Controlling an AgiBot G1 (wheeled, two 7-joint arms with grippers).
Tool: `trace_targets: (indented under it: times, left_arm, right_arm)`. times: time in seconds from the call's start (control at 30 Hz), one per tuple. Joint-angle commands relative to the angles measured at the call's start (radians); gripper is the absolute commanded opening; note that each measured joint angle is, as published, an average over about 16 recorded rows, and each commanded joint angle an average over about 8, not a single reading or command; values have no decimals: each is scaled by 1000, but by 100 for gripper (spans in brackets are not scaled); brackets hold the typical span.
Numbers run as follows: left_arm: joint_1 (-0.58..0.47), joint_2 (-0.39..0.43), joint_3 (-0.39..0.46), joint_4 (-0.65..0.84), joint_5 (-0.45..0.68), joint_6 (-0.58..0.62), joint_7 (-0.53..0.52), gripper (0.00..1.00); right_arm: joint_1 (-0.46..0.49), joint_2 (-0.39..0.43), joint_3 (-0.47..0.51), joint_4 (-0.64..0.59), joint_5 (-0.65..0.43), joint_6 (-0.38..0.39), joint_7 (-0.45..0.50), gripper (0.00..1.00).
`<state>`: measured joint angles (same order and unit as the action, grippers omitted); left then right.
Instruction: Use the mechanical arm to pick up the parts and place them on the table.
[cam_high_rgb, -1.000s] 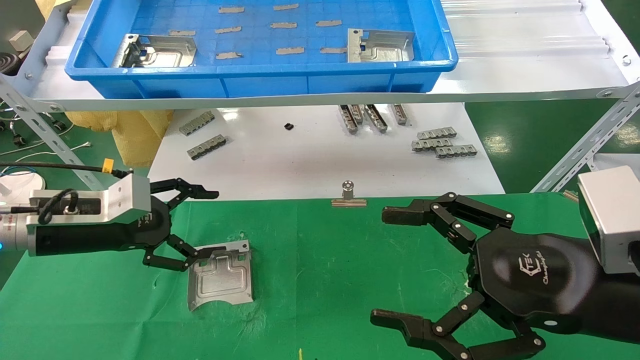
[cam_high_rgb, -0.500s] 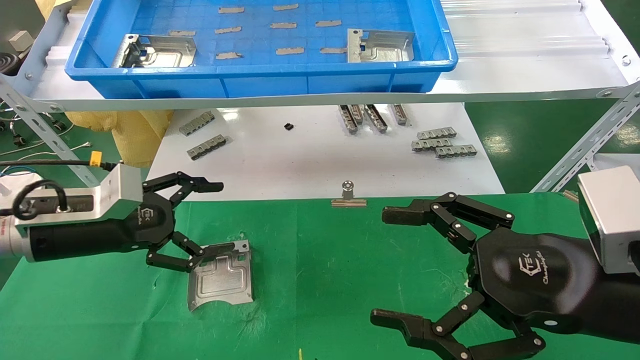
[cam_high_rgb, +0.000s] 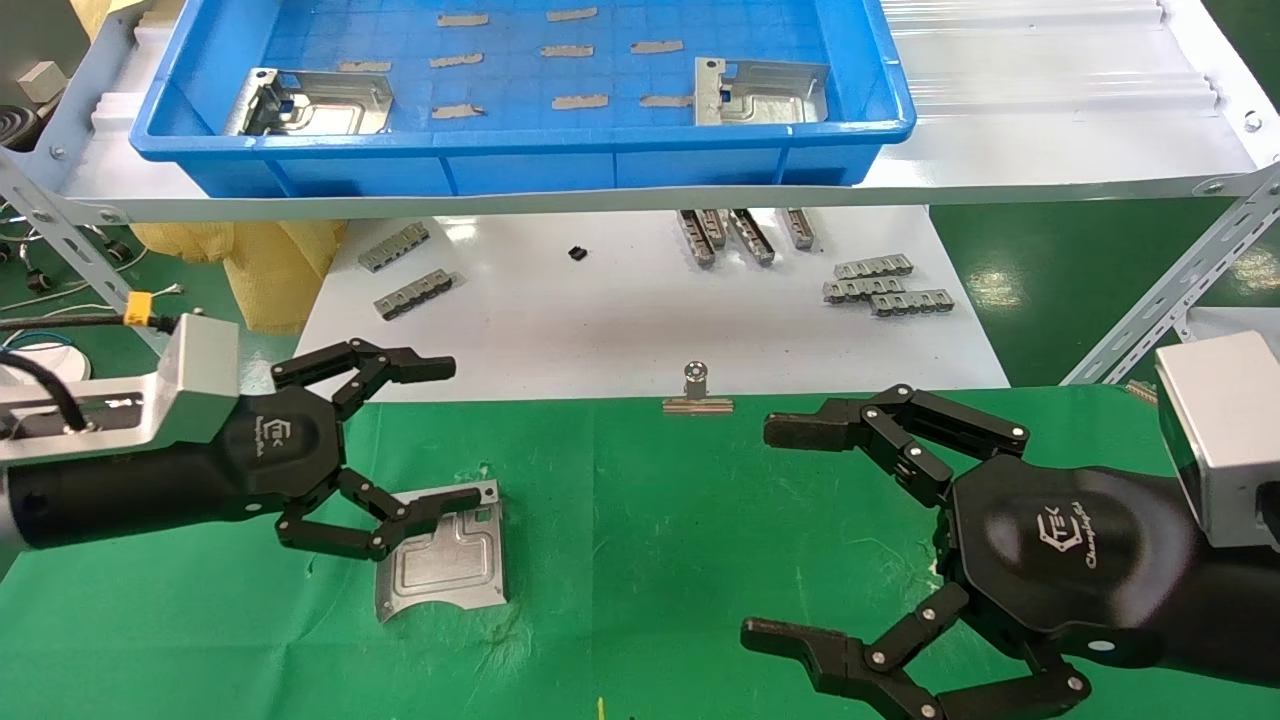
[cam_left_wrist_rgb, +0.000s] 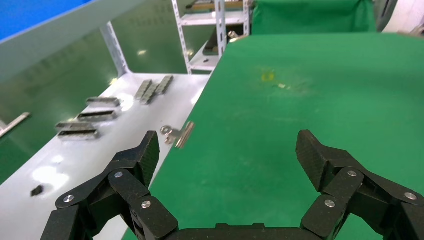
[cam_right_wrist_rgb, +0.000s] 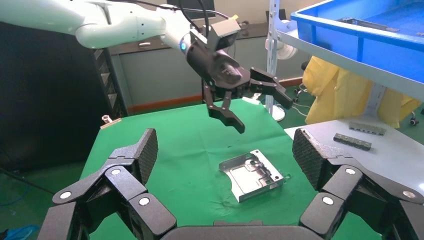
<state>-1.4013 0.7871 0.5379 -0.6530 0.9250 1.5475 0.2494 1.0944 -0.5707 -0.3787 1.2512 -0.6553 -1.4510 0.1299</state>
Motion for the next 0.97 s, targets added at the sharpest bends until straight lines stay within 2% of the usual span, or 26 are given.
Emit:
trace_targets:
  times: [0.03,0.97]
  left_arm:
    - [21,-11,-17,-41,-13,-3,-28,100]
    - [303,-163,-240,-586,-180,-48,-406,100]
  right_arm:
    - [0,0,0,0,0,0,0,100]
    - [0,0,0,0,0,0,0,100]
